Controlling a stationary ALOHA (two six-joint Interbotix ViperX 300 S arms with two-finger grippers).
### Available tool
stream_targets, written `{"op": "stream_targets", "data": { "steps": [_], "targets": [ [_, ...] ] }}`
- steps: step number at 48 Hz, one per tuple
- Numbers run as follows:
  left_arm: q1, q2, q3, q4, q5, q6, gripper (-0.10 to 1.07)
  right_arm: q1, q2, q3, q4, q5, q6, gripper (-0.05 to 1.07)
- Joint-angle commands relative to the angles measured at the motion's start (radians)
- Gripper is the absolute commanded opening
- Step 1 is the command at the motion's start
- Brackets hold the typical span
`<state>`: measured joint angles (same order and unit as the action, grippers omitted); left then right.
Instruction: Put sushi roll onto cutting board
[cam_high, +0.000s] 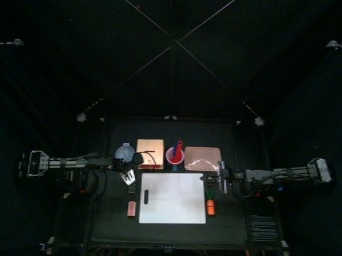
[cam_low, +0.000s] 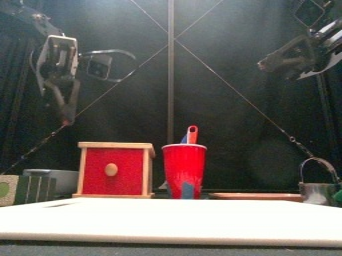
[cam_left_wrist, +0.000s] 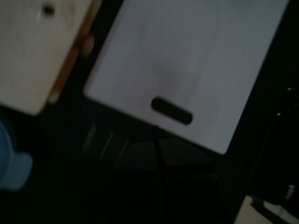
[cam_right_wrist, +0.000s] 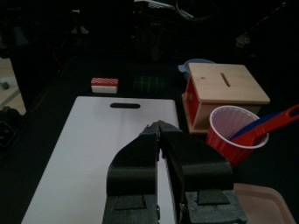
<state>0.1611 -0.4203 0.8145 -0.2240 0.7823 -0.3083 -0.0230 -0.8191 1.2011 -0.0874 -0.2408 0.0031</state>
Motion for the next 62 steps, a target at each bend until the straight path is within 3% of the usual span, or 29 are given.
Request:
{"op": "stream_targets", "data": {
  "steps": [1, 10, 16, 22, 31, 37, 41, 50, 62],
  "targets": [
    [-0.005, 0.034, -0.025, 0.067, 0.077, -0.11, 0.08, -0.009, 0.009, -0.011, -0.002, 0.002, 0.0, 0.04],
    [-0.037, 0.058, -0.017, 0.229, 0.141, -0.433, 0.11, -0.023, 0.02, -0.011, -0.002, 0.014, 0.0, 0.04],
    [-0.083, 0.055, -0.005, 0.304, 0.152, -0.644, 0.22, -0.031, 0.023, -0.011, -0.002, 0.025, 0.0, 0.04],
    [-0.143, 0.055, 0.018, 0.365, 0.153, -0.848, 0.43, -0.037, 0.023, -0.011, -0.002, 0.029, 0.0, 0.04],
    [-0.21, 0.048, 0.037, 0.417, 0.143, -1.043, 0.8, -0.041, 0.023, -0.011, -0.002, 0.029, -0.002, 0.04],
    [-0.247, 0.061, 0.052, 0.451, 0.103, -1.134, 0.96, -0.041, 0.023, -0.011, -0.002, 0.029, 0.0, 0.04],
    [-0.267, 0.077, 0.067, 0.472, 0.058, -1.187, 1.02, -0.041, 0.025, -0.011, -0.002, 0.029, 0.0, 0.04],
    [-0.285, 0.141, 0.087, 0.497, -0.031, -1.275, 1.02, -0.043, 0.023, -0.011, -0.002, 0.029, 0.0, 0.04],
    [-0.293, 0.249, 0.078, 0.491, -0.06, -1.302, 1.02, -0.041, 0.023, -0.005, 0.0, 0.029, 0.002, 0.04]
  ]
}}
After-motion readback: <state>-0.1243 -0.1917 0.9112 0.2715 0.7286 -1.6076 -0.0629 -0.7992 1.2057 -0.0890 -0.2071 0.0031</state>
